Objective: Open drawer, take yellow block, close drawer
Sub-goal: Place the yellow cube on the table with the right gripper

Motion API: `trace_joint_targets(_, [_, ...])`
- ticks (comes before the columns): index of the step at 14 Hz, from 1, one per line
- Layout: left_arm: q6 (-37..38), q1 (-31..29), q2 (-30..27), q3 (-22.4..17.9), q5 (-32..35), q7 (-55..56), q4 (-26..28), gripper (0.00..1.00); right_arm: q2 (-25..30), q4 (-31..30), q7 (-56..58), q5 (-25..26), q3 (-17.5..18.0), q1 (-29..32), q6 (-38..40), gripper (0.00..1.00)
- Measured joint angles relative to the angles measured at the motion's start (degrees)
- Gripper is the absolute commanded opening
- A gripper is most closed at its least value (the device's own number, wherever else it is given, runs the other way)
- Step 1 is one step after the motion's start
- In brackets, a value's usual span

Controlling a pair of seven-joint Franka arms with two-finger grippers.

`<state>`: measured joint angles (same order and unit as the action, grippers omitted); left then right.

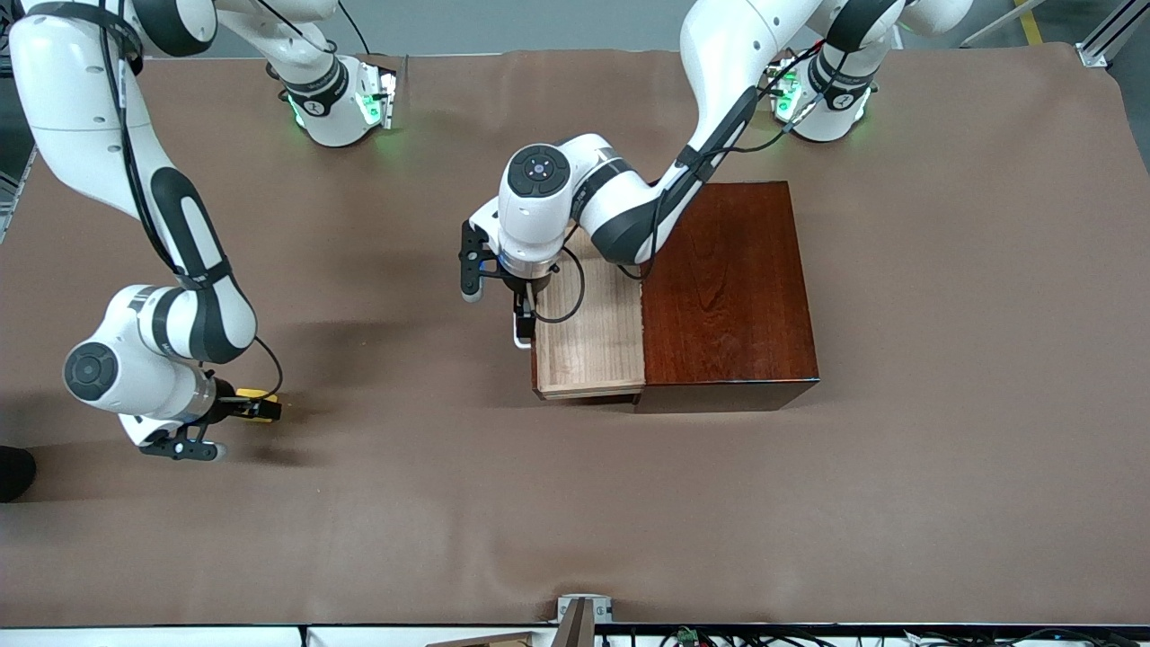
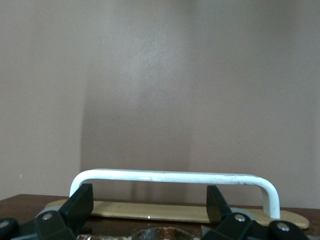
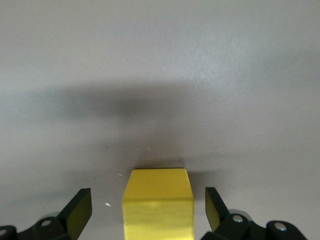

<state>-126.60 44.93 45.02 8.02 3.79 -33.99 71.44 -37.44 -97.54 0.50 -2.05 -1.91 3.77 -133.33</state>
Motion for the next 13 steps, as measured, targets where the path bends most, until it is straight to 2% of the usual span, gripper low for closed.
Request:
trace_joint_targets(7, [7.8,0.7,0.0,-1.5,1.1,0.0,-2.4,1.00,8.3,1.0,0.0,0.0,0.1,0.0,10.6,1.00])
trace_joint_targets(13, [11.2,1.4,0.1,-2.0,3.2,-1.8,-2.6,1.00,14.9,1.3,0.0,0.0,0.0,0.0,17.6,1.00])
